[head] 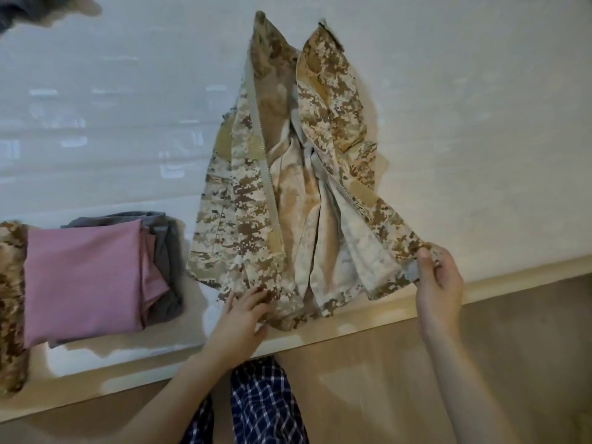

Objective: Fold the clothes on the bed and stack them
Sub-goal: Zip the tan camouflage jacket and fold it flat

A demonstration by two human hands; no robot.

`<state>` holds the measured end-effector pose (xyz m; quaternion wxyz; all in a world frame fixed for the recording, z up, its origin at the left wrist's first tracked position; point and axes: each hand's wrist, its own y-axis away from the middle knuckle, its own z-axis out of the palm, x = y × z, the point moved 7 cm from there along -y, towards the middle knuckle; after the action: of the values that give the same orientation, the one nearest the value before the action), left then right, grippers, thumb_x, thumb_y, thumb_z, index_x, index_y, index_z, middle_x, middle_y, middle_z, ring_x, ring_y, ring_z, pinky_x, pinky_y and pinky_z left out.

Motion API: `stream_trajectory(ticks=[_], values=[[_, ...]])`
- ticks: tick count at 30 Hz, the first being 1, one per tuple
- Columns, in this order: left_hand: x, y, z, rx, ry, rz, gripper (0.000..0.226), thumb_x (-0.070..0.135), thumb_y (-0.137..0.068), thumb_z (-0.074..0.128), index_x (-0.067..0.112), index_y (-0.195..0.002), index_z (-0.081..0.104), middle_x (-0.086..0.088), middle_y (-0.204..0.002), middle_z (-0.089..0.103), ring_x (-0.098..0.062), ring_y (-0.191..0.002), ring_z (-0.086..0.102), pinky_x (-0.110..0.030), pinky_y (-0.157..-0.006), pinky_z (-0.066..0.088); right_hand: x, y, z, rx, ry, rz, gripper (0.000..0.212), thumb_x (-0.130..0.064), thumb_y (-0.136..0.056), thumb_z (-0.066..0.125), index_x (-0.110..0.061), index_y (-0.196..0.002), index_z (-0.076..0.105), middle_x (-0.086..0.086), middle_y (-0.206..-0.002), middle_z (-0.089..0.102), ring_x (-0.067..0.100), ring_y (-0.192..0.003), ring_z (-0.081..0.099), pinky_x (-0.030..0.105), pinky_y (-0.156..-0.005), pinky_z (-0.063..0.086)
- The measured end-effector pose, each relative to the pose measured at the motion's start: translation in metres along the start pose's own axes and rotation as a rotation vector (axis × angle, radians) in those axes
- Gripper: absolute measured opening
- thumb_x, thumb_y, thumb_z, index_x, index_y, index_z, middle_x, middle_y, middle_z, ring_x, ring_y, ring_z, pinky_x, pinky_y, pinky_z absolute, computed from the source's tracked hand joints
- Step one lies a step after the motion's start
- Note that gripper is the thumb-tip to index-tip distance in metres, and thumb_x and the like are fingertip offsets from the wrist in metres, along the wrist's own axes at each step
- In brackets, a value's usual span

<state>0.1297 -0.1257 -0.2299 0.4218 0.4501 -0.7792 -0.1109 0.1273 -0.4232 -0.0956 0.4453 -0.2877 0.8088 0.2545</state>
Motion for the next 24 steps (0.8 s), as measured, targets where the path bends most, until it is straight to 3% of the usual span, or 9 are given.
stream_trajectory(ticks=[2,4,7,9,14,16,19,21,24], values=[[-0.018,0.01,-0.028,0.221,0.109,-0.052,0.029,0.019,-0.086,0.065,0.024,-0.115,0.064,-0.003,-0.139,0.049,-0.025,-0.13,0.043,-0.044,-0.108,0.032,-0.012,0.008,0.01,-0.093,0.101,-0.103,0.018,-0.028,-0.097,0.047,-0.04,-0.092,0.057,-0.023,-0.085,0.064,-0.014,-0.081,0.056,0.001,-0.067,0.039],[-0.048,0.021,-0.049,0.398,0.187,-0.223,0.024,0.015,-0.086,0.067,0.016,-0.11,0.066,-0.006,-0.126,0.057,-0.027,-0.117,0.053,-0.042,-0.096,0.043,-0.016,0.023,0.034,-0.246,0.24,-0.188,0.013,-0.031,-0.098,0.045,-0.039,-0.096,0.055,-0.019,-0.083,0.063,-0.01,-0.077,0.056,0.004,-0.06,0.039],[-0.081,0.025,-0.051,0.372,0.308,-0.478,0.03,0.023,-0.091,0.06,0.013,-0.12,0.057,-0.008,-0.121,0.058,-0.027,-0.114,0.053,-0.039,-0.09,0.044,-0.001,0.04,0.063,-0.362,0.377,-0.197,0.017,-0.023,-0.098,0.045,-0.019,-0.105,0.06,0.004,-0.077,0.064,0.01,-0.068,0.056,0.015,-0.054,0.037],[-0.079,0.014,-0.038,0.243,0.331,-0.497,0.041,0.029,-0.091,0.059,0.013,-0.127,0.049,-0.008,-0.124,0.057,-0.026,-0.113,0.054,-0.036,-0.086,0.045,0.014,0.04,0.068,-0.314,0.398,-0.095,0.019,-0.016,-0.098,0.047,-0.009,-0.109,0.061,0.007,-0.073,0.062,0.02,-0.064,0.055,0.012,-0.051,0.034],[-0.062,-0.015,-0.025,0.227,0.608,-0.625,0.066,0.041,-0.085,0.066,0.011,-0.137,0.039,-0.008,-0.131,0.05,-0.026,-0.115,0.054,-0.039,-0.092,0.048,0.035,0.041,0.072,-0.272,0.373,0.038,0.017,-0.01,-0.095,0.051,-0.006,-0.108,0.061,-0.011,-0.07,0.055,0.002,-0.059,0.048,0.007,-0.054,0.035],[-0.059,-0.022,-0.027,0.259,0.691,-0.694,0.05,0.033,-0.088,0.064,0.009,-0.128,0.045,-0.008,-0.117,0.058,-0.028,-0.105,0.059,-0.041,-0.085,0.052,0.037,0.041,0.07,-0.262,0.333,0.076,0.018,-0.011,-0.095,0.051,-0.009,-0.11,0.06,-0.011,-0.076,0.057,-0.002,-0.063,0.052,0.004,-0.056,0.036],[-0.053,-0.014,-0.053,0.536,0.811,-0.659,0.003,0.013,-0.092,0.053,0.012,-0.094,0.055,-0.001,-0.081,0.062,-0.019,-0.077,0.061,-0.029,-0.058,0.047,0.032,0.036,0.06,-0.193,0.24,0.1,0.017,-0.01,-0.096,0.05,-0.015,-0.109,0.059,-0.009,-0.087,0.06,-0.011,-0.071,0.053,0.001,-0.061,0.038],[-0.064,0.014,-0.08,0.784,0.809,-0.661,0.011,0.008,-0.088,0.051,0.019,-0.086,0.053,0.007,-0.074,0.056,0.002,-0.065,0.054,-0.015,-0.051,0.038,0.023,0.033,0.05,-0.118,0.199,0.069,0.018,-0.007,-0.095,0.049,-0.018,-0.105,0.059,-0.015,-0.088,0.059,-0.014,-0.072,0.053,0.001,-0.061,0.038],[-0.091,0.059,-0.102,0.838,0.574,-0.65,0.012,0.007,-0.087,0.054,0.018,-0.087,0.049,0.004,-0.074,0.055,-0.004,-0.062,0.049,-0.024,-0.052,0.034,0.018,0.03,0.042,-0.093,0.149,0.07,0.023,-0.003,-0.094,0.048,-0.022,-0.102,0.058,-0.011,-0.088,0.058,-0.009,-0.067,0.051,0.003,-0.058,0.037]])
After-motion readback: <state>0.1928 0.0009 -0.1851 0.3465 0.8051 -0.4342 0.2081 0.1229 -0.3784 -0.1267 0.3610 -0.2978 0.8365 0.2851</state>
